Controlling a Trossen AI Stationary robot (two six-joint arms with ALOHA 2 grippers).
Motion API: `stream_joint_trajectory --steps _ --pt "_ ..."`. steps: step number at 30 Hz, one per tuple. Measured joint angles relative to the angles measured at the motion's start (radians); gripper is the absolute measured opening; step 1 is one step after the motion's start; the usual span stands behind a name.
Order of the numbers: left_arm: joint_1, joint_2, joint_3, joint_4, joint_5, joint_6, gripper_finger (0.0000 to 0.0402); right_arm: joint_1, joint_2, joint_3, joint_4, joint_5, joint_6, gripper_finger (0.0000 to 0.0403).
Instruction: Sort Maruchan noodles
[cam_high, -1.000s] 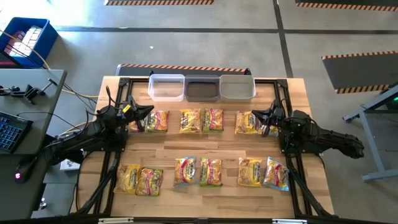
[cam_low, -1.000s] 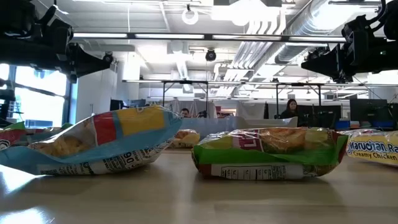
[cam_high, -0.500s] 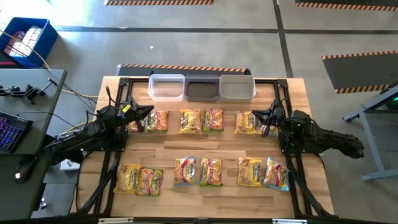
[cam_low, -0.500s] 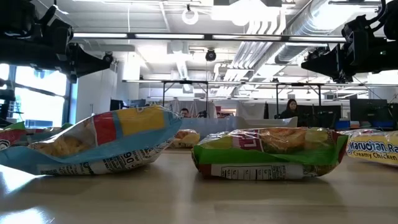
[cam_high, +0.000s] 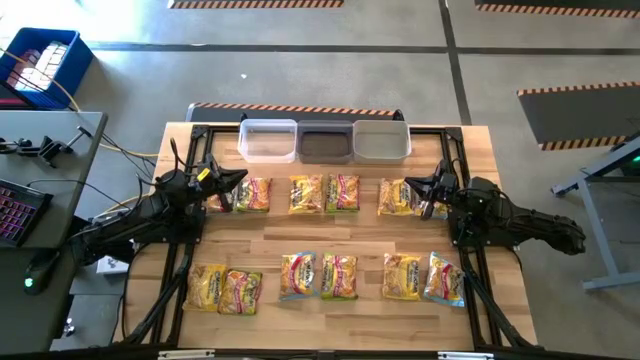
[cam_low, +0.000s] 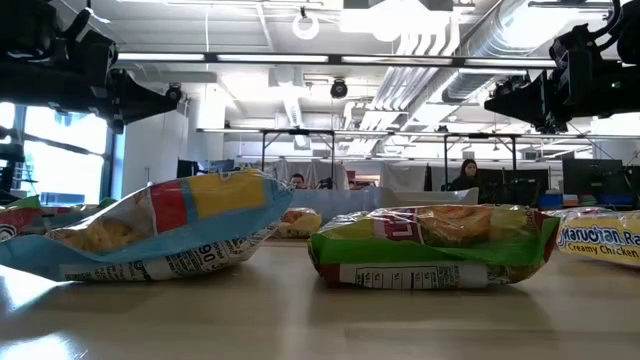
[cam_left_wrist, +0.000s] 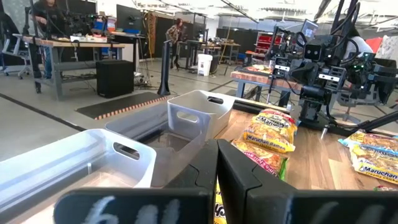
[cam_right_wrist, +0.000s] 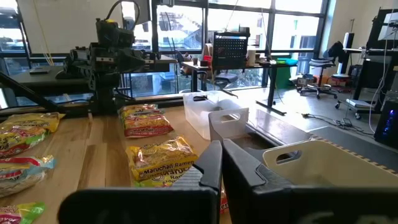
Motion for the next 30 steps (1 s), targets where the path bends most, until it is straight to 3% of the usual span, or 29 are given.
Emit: stream_joint_trajectory --steps 4,11,21,25,30 --pt "0.000 0.000 0.000 0.038 0.000 -0.040 0.0001 0.000 0.000 0.000 0.000 0.000 0.000 0.0000" --pt "0.000 0.000 0.000 0.062 -0.002 -0.372 0.0001 0.000 0.000 0.000 0.000 0.000 0.000 0.0000" --pt "0.003 0.046 0.000 0.338 -0.040 -0.303 0.0001 0.000 0.000 0.000 0.000 0.000 0.000 0.0000" --pt "-0.009 0.092 0.000 0.457 0.020 -0.359 0.0001 0.000 0.000 0.000 0.000 0.000 0.000 0.0000" --pt "-0.038 0.139 0.000 0.488 0.094 -0.389 0.0001 0.000 0.000 0.000 0.000 0.000 0.000 0.0000"
